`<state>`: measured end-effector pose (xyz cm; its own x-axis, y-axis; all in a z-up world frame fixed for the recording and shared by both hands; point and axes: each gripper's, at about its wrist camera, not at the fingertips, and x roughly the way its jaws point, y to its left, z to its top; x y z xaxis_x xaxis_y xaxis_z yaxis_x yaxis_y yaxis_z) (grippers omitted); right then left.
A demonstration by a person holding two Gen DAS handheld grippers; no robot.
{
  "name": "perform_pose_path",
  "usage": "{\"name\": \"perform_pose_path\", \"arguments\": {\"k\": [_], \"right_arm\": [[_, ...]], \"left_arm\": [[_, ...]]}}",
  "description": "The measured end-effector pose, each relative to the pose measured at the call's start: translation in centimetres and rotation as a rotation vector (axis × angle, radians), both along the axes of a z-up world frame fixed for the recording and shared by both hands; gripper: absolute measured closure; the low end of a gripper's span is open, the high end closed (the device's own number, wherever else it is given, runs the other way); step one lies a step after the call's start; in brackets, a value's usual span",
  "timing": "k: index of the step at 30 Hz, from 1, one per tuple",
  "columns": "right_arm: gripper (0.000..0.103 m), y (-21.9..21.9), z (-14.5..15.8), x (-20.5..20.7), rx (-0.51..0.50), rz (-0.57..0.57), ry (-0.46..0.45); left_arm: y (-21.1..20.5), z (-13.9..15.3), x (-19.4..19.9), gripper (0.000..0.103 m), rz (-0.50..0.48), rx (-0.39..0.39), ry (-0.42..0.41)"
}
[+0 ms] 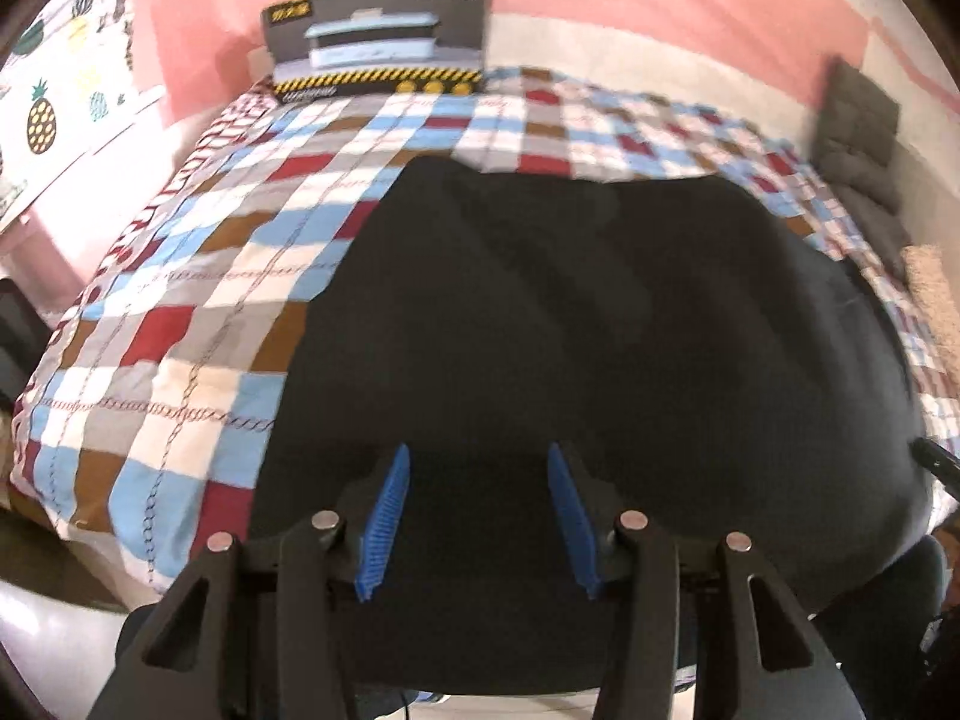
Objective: Fold large clothes
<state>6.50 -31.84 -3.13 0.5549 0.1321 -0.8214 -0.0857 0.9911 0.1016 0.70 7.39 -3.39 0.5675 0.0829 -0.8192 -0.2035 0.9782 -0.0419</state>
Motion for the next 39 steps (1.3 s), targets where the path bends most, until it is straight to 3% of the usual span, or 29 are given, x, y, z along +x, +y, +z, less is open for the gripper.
{"name": "perform_pose_path", "arguments": {"k": [14, 24, 31, 32, 34, 39], "right_arm": [[0.055, -0.4, 1.4, -0.3, 0.017, -0.019, 0.000], [0.055, 2.2, 4.8, -1.9, -0.002, 0.088, -0.093], [0.055, 2.6, 5.0, -2.0, 0.024, 0.126, -0.105], [0.053, 2.1, 4.7, -1.7, 0.034, 0.117, -0.096], [0.039, 1.2, 4.3, -1.3, 0.051, 0.101, -0.083], [0.038, -1.4, 2.8, 0.2, 0.083, 0.041, -0.032]], "left_arm": [[0.4, 0.7, -0.5, 0.052, 0.004, -0.002, 0.008], [-1.0, 3.9, -1.5, 0.052, -0.056, -0.013, -0.066], [-0.1, 4.4, -1.4, 0.052, -0.073, -0.049, -0.093], [0.4, 4.3, -1.2, 0.052, -0.065, -0.059, -0.088], [1.5, 3.9, -0.8, 0.048, -0.055, -0.082, -0.076], [4.5, 2.9, 0.4, 0.044, -0.007, -0.128, -0.062]]}}
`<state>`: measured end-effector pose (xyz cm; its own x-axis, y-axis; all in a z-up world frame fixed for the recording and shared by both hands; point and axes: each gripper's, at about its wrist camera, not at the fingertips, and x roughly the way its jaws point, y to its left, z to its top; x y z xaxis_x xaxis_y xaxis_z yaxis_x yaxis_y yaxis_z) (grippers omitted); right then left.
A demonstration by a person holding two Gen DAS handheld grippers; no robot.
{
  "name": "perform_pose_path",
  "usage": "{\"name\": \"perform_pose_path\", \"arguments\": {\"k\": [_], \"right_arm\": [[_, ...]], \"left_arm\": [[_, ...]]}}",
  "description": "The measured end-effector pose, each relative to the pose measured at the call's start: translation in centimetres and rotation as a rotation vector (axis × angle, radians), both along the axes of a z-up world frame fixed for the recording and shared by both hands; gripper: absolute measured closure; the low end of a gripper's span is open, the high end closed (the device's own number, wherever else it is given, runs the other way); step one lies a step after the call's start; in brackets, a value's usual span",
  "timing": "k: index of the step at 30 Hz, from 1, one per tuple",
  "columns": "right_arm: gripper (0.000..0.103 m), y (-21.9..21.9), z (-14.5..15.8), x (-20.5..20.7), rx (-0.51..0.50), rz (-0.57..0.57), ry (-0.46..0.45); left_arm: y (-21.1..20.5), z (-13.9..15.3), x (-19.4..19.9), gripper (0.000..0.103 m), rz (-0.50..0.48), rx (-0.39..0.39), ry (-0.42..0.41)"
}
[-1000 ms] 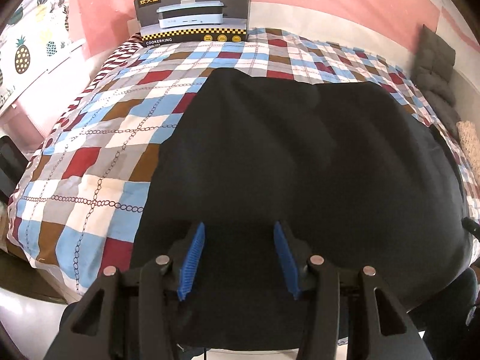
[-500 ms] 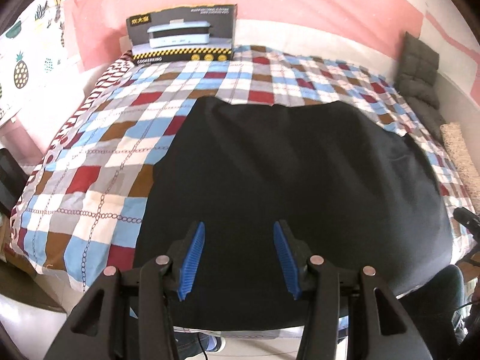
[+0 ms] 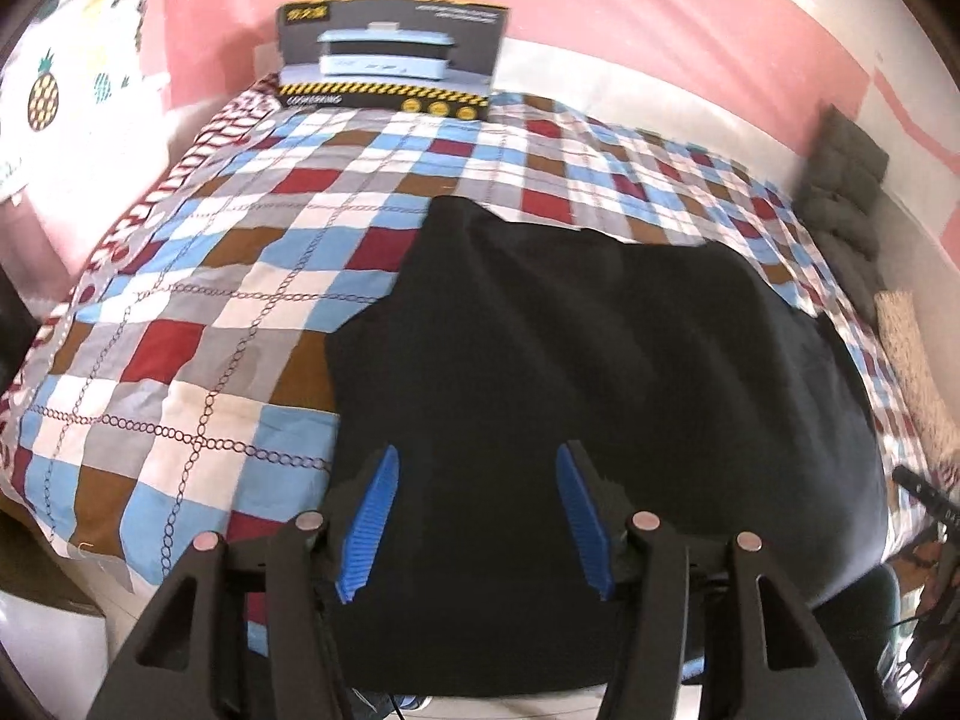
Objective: Fold large clothes
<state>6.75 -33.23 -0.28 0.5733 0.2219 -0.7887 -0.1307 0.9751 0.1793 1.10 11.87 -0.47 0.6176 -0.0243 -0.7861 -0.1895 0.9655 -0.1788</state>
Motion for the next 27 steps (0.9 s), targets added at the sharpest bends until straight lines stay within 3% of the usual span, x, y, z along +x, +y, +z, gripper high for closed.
{"name": "perform_pose_path", "arguments": {"k": [10, 13, 18, 22, 27], "right_arm": [[0.031, -4.7, -3.2, 3.3, 0.112, -0.078, 0.102], [0.026, -5.8, -4.6, 4.5, 0.176, -0.072, 0.149], [0.024, -6.9, -6.0, 5.9, 0.275, -0.059, 0.185], [0.018, -7.8, -7.8, 7.3, 0.393, -0.055, 0.234], [0.014, -8.4, -9.7, 8.4, 0.510, -0.039, 0.280]], "left_arm": [[6.1, -3.8, 3.1, 0.037, 0.084, -0.177, 0.066], [7.2, -5.4, 4.0, 0.031, 0.085, -0.259, 0.089], [8.0, -7.6, 5.3, 0.018, 0.078, -0.377, 0.109], [8.2, -9.2, 6.2, 0.015, 0.065, -0.482, 0.130], [7.7, -10.0, 7.3, 0.007, 0.042, -0.513, 0.149]]}}
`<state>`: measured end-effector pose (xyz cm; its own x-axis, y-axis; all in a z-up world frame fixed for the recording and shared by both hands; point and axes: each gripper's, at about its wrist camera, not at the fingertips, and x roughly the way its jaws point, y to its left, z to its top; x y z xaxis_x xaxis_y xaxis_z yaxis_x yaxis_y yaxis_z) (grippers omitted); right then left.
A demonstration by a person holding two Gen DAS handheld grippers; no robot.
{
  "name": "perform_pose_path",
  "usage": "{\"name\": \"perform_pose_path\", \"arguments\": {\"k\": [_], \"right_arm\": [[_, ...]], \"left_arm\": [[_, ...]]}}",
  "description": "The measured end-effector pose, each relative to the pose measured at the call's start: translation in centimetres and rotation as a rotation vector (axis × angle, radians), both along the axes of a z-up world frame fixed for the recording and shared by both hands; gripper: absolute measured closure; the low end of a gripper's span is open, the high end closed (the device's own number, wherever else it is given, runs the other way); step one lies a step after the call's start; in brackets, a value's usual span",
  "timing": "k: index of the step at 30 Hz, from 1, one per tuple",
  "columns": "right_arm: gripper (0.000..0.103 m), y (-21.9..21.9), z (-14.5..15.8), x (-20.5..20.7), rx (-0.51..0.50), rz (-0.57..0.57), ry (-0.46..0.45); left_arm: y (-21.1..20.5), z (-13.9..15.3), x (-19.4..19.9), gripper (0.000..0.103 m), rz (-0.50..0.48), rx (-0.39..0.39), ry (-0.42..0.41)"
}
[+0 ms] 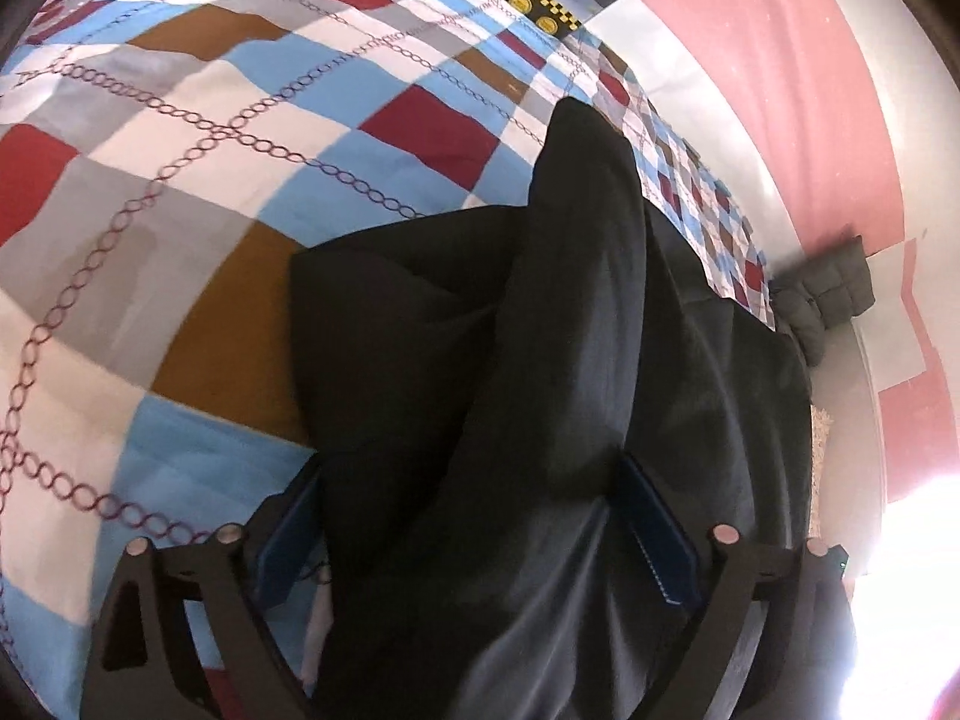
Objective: Fold large clothes
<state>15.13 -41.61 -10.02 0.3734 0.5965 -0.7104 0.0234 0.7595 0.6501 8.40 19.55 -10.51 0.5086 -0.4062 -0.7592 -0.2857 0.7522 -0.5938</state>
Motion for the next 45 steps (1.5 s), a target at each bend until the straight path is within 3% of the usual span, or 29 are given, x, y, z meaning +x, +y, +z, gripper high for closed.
{"name": "perform_pose_path", "arguments": {"k": [4, 6, 16, 17, 19, 21, 24, 27, 35, 45], "right_arm": [[0.014, 0.0, -0.5, -0.1, 0.053, 0.010, 0.019], [0.021, 0.4, -0.4, -0.4, 0.077, 0.035, 0.026], [0.023, 2.0, -0.8, 1.2, 0.027, 0.061, 0.038], [0.024, 2.1, -0.8, 1.3, 0.019, 0.060, 0.039], [0.037, 2.0, -0.4, 0.6, 0.004, 0.058, 0.028], [0.050, 2.3, 0.4, 0.4, -0.014, 0.049, 0.015], [0.059, 3.1, 1.8, 0.0, -0.054, 0.036, -0.001], [0.065, 3.4, 3.4, -0.4, -0.076, 0.024, -0.018], [0.068, 4.2, 9.4, -2.8, -0.074, 0.047, -0.138], [0.068, 4.8, 11.1, -4.3, -0.063, 0.064, -0.172]], "left_arm": [[-0.3, 0.0, 0.1, 0.007, 0.004, 0.015, -0.013], [-1.0, 0.2, -0.4, 0.008, -0.004, 0.032, -0.026], [-1.9, 0.0, 1.7, 0.008, -0.023, 0.094, 0.026], [-2.1, 0.1, 1.6, 0.010, -0.024, 0.107, 0.023], [-2.3, 0.5, 1.3, 0.019, -0.025, 0.126, 0.014], [-2.7, 1.3, 0.8, 0.035, -0.030, 0.161, 0.001], [-3.7, 3.0, 0.3, 0.056, -0.052, 0.240, -0.022], [-4.2, 5.1, -0.1, 0.070, -0.060, 0.290, -0.036], [-4.4, 11.4, -2.9, 0.074, -0.054, 0.293, -0.172], [-4.4, 13.1, -4.9, 0.074, -0.055, 0.264, -0.200]]}}
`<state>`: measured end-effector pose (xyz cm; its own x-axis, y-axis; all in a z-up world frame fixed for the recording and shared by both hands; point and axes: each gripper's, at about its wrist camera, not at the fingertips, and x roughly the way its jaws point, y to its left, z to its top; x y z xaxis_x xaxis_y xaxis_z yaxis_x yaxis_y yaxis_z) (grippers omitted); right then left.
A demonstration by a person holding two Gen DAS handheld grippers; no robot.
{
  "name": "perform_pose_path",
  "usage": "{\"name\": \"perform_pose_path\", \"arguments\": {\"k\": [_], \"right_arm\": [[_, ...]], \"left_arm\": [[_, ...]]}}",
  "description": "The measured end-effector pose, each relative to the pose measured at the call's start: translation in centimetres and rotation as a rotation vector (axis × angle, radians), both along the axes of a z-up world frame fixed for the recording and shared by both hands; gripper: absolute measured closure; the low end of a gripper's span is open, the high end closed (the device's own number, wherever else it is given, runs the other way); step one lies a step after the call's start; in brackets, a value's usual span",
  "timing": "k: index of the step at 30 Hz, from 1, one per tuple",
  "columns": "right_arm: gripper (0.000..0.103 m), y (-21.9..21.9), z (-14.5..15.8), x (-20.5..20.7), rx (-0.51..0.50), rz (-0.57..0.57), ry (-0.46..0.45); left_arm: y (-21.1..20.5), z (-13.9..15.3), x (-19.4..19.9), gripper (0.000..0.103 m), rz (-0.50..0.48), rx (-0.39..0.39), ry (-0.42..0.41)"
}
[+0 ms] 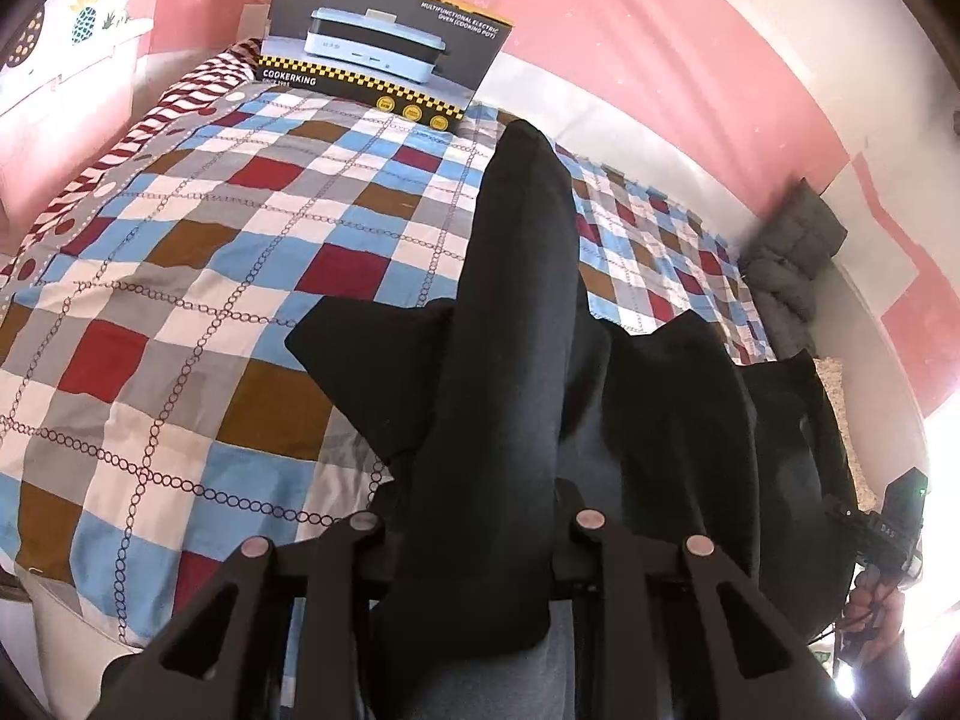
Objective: Fold large clothes
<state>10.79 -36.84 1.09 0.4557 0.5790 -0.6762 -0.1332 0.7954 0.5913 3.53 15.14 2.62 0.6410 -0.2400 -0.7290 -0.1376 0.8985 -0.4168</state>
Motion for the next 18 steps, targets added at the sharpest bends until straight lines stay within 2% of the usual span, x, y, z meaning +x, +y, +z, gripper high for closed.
{"name": "perform_pose_path", "arguments": {"k": [9, 18], "right_arm": [[0.068, 1.3, 1.7, 1.3, 0.015, 0.022, -0.038], [0.068, 4.3, 3.4, 4.9, 0.031, 0.057, -0.082]], "left_arm": [[0.3, 2.0, 1.0, 0.074, -0.010, 0.009, -0.035], [2.3, 4.5, 4.4, 0.074, 0.003, 0.042, -0.082]]}}
